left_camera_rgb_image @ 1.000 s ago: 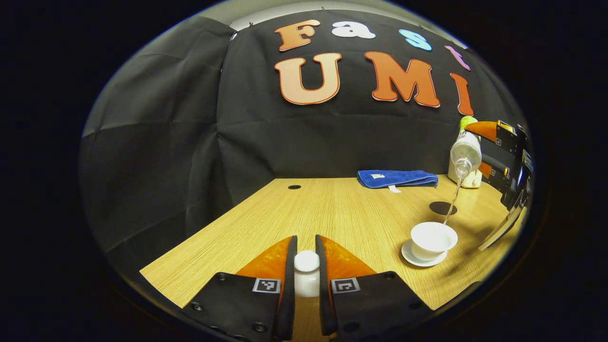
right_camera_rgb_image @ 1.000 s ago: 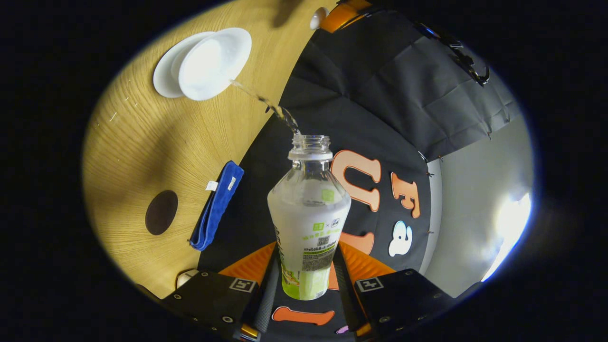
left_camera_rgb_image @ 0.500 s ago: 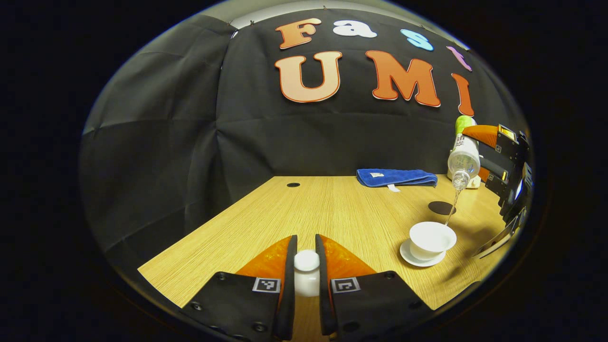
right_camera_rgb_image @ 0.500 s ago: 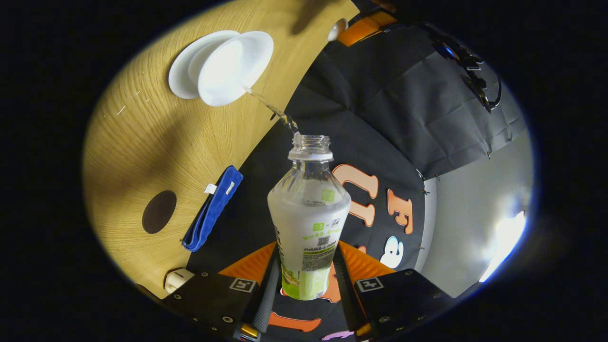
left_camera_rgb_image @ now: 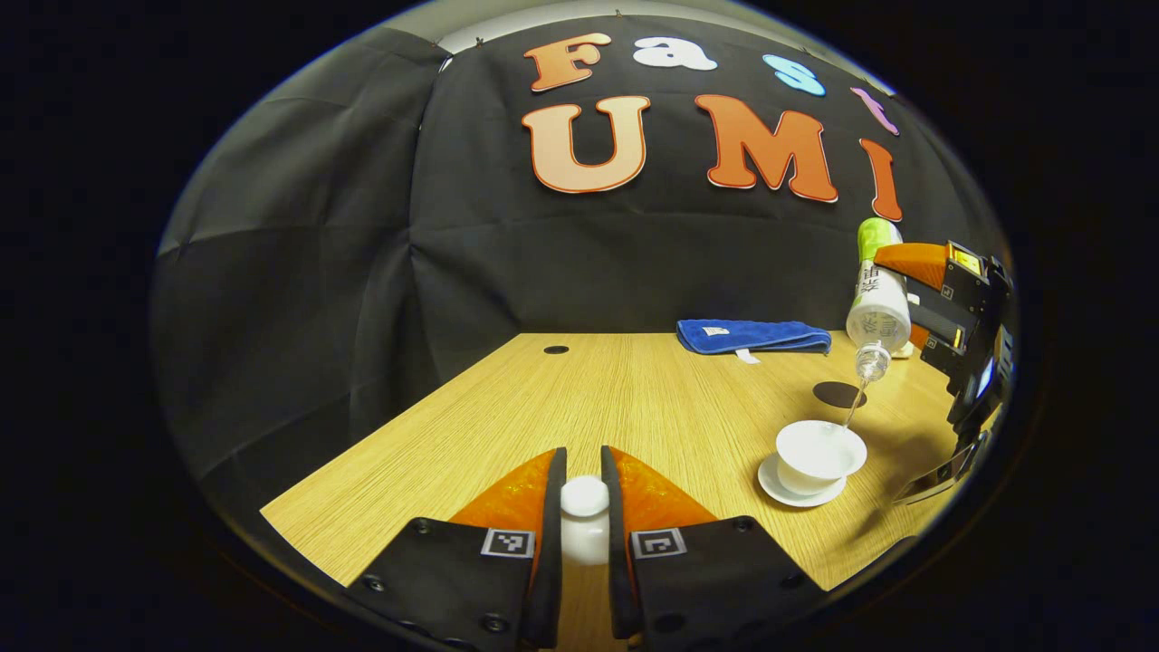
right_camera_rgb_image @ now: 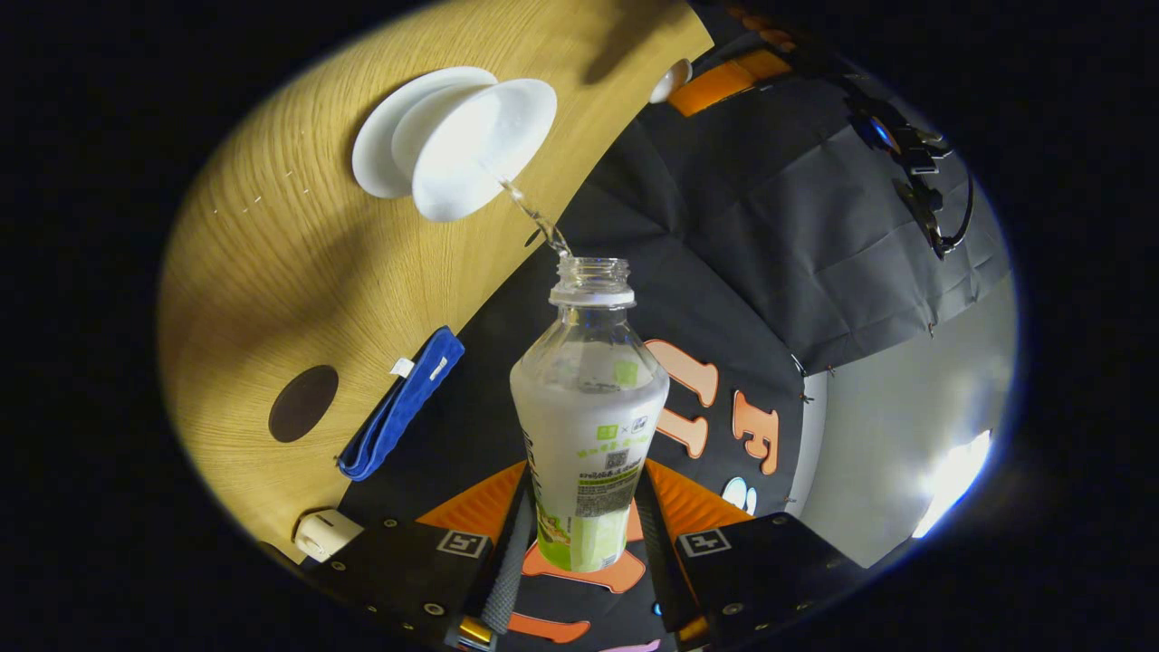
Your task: Open the teacup lid with one hand, grasp the water bottle and pour water into the teacup with the other hand; after pouring, place the water bottle on the coaster and then close the teacup lid.
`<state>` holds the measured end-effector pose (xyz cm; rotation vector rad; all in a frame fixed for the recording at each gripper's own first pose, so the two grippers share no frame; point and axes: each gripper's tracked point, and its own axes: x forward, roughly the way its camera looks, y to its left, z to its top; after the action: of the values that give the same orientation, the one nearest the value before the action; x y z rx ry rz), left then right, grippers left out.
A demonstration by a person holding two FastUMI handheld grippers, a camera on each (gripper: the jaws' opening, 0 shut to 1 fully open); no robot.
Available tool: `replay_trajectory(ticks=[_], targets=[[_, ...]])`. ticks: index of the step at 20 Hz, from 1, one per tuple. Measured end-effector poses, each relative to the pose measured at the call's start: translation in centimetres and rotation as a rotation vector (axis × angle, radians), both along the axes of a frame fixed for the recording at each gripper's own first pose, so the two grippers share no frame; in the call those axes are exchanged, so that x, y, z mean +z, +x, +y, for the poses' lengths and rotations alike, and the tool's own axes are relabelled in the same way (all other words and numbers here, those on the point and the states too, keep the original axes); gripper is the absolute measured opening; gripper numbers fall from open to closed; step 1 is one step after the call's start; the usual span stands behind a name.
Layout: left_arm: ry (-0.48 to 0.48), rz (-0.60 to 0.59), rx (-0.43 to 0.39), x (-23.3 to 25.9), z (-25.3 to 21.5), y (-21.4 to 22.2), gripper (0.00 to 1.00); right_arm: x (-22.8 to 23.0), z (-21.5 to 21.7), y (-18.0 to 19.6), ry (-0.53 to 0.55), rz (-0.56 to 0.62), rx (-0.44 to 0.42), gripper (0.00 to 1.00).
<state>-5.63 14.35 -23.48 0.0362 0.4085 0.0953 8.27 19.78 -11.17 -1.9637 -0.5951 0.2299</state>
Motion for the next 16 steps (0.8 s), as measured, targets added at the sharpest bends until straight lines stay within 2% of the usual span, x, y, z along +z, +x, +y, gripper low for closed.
replay_trajectory(ticks=[4, 7, 11, 13, 14, 16], targets=[[-0.004, -0.006, -0.002, 0.2, -0.4, 0.3, 0.25, -0.6, 0.4, -0.2, 0.007, 0.019, 0.01, 0.61], [-0.048, -0.038, -0.028, 0.8, -1.7, 0.8, 0.25, -2.9, 0.1, -0.7, 0.093, 0.151, -0.017, 0.61], [-0.043, -0.05, -0.05, 1.4, -2.8, 1.0, 0.25, -4.8, 0.2, -1.2, 0.192, 0.302, -0.043, 0.62], [-0.052, -0.071, -0.061, 1.9, -3.5, -0.5, 0.25, -5.6, 0.0, -1.5, 0.276, 0.395, -0.06, 0.6], [-0.061, -0.083, -0.067, 2.3, -3.7, -0.4, 0.22, -6.2, -0.2, -1.3, 0.33, 0.448, -0.072, 0.62], [-0.071, -0.102, -0.081, 2.9, -4.6, 0.0, 0.24, -6.5, -0.4, -1.4, 0.457, 0.555, -0.094, 0.62]])
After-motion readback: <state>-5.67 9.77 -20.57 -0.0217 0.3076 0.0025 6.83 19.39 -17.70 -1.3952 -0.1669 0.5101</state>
